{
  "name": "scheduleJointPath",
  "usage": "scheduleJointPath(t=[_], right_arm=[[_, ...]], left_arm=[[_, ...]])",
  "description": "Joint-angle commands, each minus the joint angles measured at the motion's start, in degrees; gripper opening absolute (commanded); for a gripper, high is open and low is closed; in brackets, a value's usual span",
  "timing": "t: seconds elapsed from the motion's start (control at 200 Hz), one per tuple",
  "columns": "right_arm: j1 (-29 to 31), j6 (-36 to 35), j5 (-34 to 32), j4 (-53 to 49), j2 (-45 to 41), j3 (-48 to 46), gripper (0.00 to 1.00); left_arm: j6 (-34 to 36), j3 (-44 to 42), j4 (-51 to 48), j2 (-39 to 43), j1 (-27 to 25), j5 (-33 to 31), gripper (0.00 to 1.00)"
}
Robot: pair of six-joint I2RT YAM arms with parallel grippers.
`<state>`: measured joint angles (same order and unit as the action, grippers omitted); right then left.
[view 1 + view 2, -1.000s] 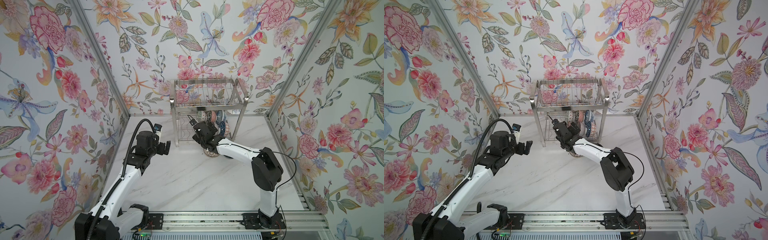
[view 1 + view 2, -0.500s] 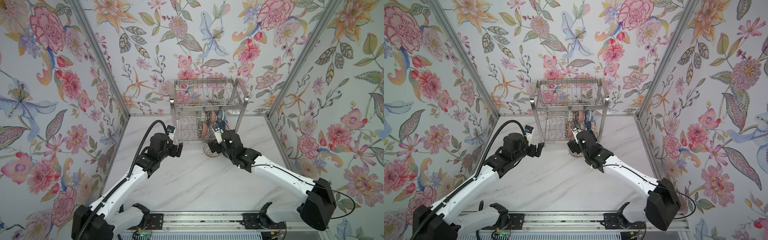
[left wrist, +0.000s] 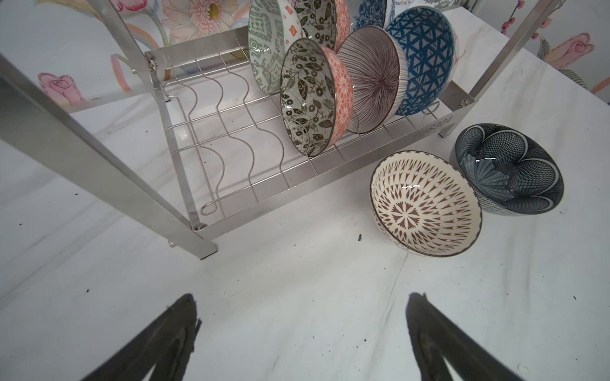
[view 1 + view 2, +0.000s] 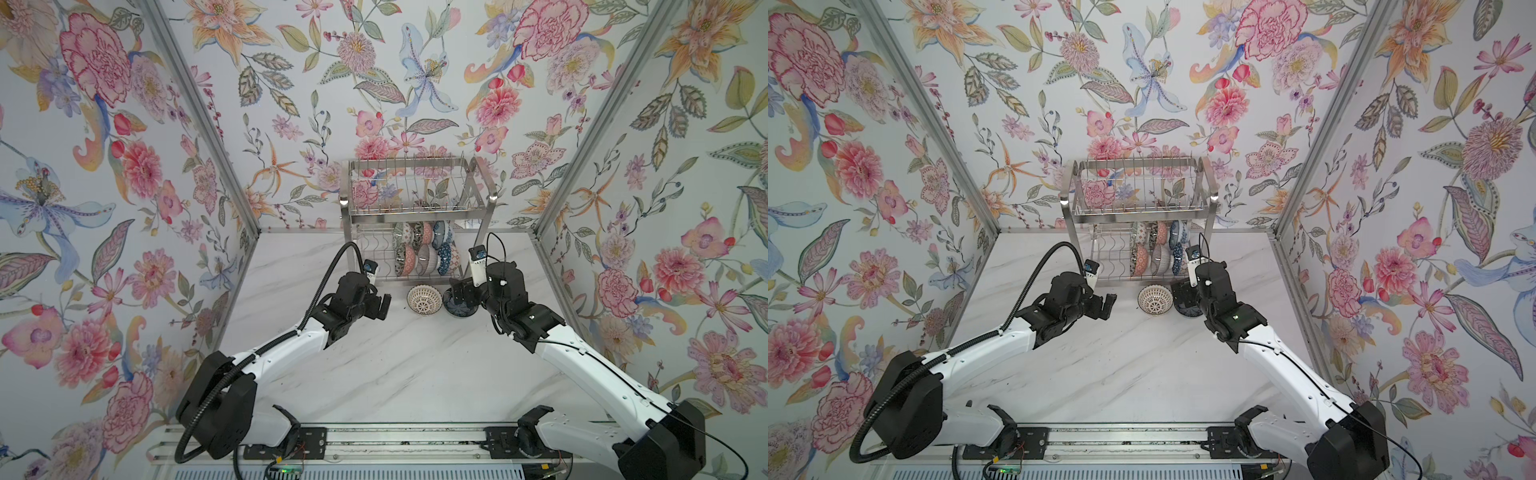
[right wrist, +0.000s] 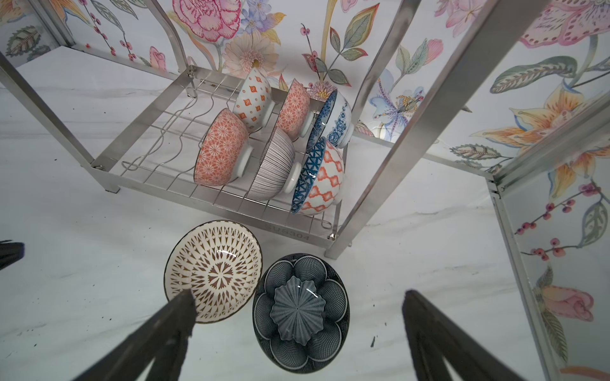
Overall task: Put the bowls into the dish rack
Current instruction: 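Open and withdraw the right gripper while the left gripper moves toward the white bowl, then close the left gripper on the rim of the white starburst bowl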
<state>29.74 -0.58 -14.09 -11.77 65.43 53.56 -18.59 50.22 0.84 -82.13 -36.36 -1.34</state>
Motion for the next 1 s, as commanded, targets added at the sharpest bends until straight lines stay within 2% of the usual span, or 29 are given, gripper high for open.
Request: scheduleJointPath(t=[0.0, 0.515, 0.871, 0.991], right_arm=[[-0.74, 0.22, 0.97, -2.09, -1.11, -0.21, 0.99], [-1.22, -0.27, 0.12, -1.88, -1.54, -0.84, 0.99], [-0.73, -0.59, -1.74, -1.29, -2.04, -1.9, 0.99], [-0.63, -0.74, -2.5, -1.3, -1.97, -2.05, 0.99]], left_arm=[[-1.94, 3.02, 3.68, -3.48, -1.33, 1.77, 0.99], [-4.87, 15.66, 3.47, -23.13, -5.16, 3.45, 0.99], [-4.22, 23.28, 0.89, -31.35, -5.48, 3.54, 0.99], [-3.58, 25.98, -0.92, -33.69, -5.46, 2.97, 0.96]])
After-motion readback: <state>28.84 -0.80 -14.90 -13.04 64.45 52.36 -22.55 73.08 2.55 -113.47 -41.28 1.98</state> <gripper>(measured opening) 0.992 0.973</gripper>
